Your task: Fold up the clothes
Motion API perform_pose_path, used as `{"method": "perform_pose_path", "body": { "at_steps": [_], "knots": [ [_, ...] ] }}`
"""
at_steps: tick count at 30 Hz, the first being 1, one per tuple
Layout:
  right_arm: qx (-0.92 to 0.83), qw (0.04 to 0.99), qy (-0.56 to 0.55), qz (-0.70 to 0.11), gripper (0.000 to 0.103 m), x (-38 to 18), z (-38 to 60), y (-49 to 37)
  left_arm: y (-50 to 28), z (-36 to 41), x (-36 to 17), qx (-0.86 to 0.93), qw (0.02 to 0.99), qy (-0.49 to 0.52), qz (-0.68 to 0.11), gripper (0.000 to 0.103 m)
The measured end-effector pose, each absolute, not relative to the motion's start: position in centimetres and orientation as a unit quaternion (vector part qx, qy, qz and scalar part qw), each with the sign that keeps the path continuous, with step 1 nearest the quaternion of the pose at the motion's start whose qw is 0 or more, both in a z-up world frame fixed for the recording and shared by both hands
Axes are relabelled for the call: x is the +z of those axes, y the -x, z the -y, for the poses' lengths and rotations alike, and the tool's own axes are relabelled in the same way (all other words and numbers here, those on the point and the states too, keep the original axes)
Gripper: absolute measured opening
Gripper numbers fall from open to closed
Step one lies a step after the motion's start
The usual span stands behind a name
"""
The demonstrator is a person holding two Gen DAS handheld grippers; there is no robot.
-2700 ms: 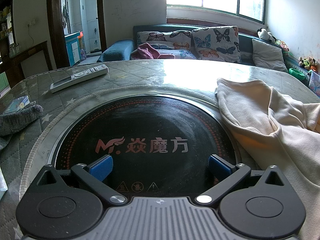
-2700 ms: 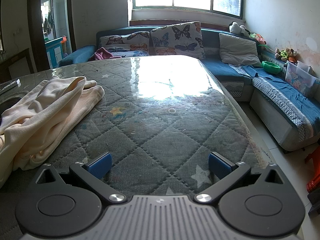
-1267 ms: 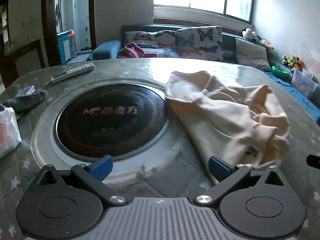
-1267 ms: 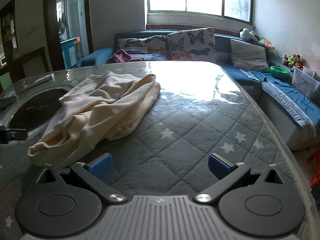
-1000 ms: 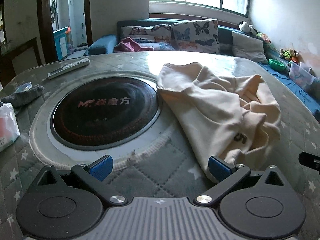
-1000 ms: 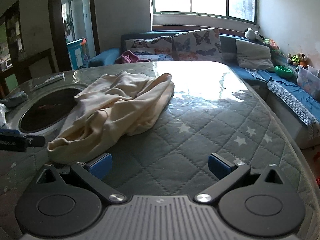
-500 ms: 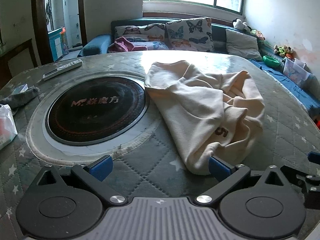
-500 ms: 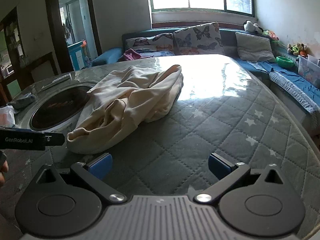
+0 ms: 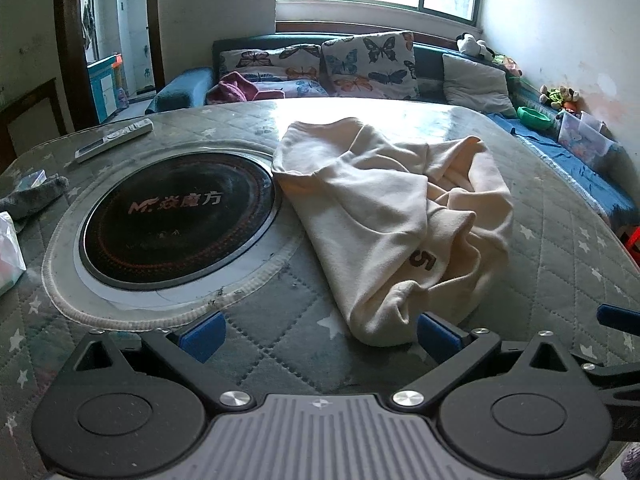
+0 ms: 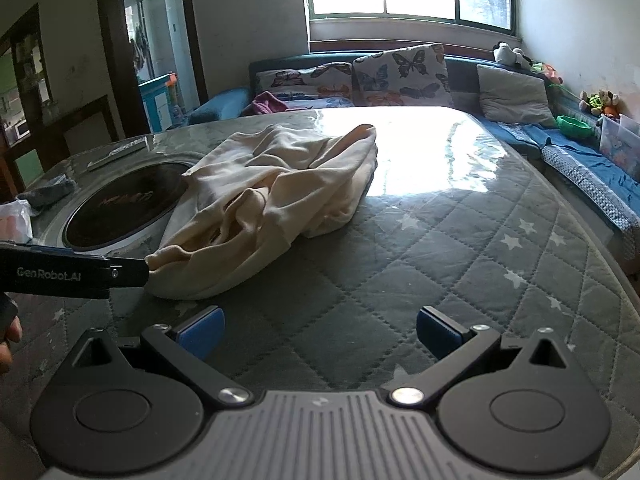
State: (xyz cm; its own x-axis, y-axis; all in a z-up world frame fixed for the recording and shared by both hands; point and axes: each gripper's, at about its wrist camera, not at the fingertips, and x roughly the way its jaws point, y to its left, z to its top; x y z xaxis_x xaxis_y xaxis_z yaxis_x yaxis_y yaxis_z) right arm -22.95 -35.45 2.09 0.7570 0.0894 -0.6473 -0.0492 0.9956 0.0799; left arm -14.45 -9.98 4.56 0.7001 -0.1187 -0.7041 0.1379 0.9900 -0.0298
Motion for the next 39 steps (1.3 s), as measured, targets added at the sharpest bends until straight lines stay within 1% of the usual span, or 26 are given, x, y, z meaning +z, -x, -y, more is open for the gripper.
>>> {"method": "perform_pose_path", "body": {
  "at_steps": [39],
  "knots": [
    [0.052, 0.934, -0.022, -0.354, 0.103, 2.08, 34.42, 22.81, 14.75, 10.65, 4.15, -0.077, 0.918, -0.016, -0.388, 0.103]
  ]
}}
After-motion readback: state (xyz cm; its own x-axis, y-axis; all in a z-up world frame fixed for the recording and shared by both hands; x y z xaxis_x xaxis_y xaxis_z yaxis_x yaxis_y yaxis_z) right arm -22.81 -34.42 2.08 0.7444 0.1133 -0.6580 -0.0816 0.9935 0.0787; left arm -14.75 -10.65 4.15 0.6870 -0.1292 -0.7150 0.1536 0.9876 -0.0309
